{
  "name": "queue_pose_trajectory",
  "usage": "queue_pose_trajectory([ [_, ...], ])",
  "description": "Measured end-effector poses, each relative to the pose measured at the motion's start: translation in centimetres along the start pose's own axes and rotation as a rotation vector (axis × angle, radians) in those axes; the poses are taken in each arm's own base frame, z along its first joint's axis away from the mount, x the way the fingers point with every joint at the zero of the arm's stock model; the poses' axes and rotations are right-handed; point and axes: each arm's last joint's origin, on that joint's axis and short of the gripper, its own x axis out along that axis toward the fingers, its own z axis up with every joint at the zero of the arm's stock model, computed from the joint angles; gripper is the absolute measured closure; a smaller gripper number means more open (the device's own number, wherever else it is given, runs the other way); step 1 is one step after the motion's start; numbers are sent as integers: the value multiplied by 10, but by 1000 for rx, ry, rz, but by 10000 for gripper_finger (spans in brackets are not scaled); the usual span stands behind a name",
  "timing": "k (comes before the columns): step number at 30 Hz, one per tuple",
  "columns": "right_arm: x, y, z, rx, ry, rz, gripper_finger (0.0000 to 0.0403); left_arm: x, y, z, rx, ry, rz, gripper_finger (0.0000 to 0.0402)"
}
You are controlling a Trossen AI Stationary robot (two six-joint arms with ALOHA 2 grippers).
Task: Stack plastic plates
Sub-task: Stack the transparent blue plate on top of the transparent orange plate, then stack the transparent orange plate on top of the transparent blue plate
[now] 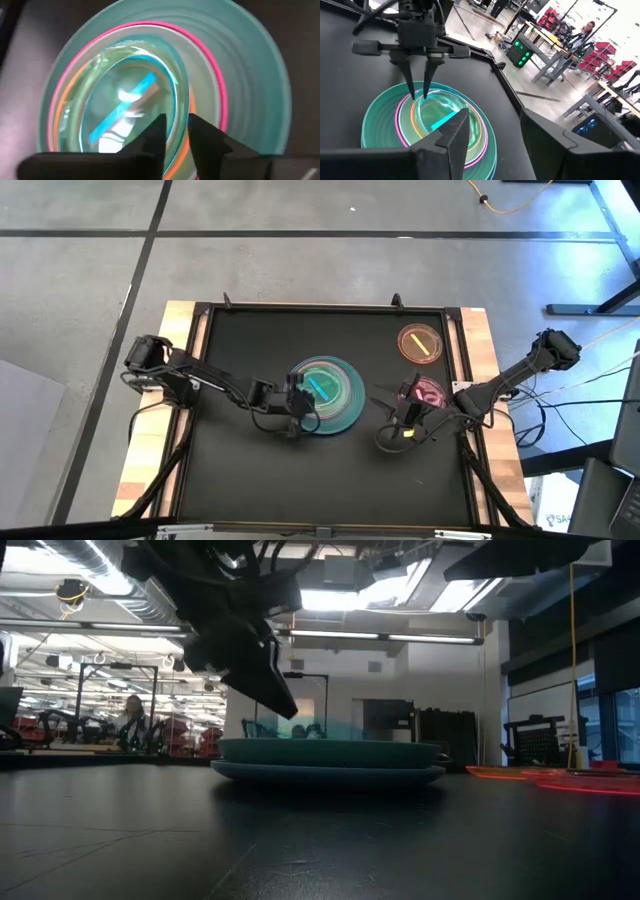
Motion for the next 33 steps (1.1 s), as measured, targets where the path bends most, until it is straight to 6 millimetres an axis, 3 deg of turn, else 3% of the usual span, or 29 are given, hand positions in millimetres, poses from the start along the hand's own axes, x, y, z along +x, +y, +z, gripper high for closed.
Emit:
queue_pose_trajectory([
  [5,0,1,-5,20,31,3,231,-18,-1,6,-25,-31,-81,289],
  [11,10,-8,-16,69,119,-48,231,-32,-13,8,-41,-125,-98,288],
  [16,25,-25,-37,154,289,-96,231,-28,-26,-9,-80,-231,-128,289],
  [27,48,-66,-71,280,577,-190,231,-64,-25,-54,-199,-621,-173,289],
  [33,65,-88,-91,383,727,-172,231,-66,-24,-87,-266,-720,-166,289],
])
